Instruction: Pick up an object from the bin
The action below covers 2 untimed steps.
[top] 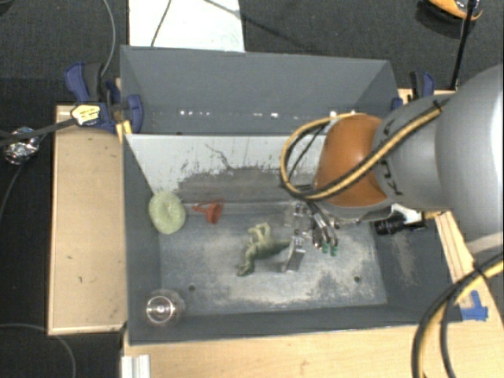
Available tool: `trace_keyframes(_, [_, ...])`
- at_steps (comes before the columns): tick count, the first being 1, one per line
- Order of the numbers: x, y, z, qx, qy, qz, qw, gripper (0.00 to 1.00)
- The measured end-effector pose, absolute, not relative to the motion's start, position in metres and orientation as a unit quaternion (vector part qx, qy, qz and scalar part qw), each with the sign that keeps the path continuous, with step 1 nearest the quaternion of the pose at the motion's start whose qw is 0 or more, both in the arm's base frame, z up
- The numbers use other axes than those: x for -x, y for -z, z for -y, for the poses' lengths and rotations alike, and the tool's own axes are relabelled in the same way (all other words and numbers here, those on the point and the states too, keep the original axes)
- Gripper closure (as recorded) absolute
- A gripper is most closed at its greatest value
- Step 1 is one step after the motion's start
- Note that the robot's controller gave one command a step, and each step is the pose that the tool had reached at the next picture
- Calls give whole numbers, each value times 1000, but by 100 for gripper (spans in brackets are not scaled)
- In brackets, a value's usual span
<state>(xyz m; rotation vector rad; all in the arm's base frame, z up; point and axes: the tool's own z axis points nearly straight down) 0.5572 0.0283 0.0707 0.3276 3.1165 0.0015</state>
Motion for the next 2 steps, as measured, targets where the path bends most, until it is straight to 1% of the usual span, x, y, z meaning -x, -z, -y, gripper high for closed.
trace_keyframes(1, [-550,-71,-45,-66,-1,-998,4,0])
trace_keyframes(2, [-556,-75,-70,-191,-2,-982,6,100])
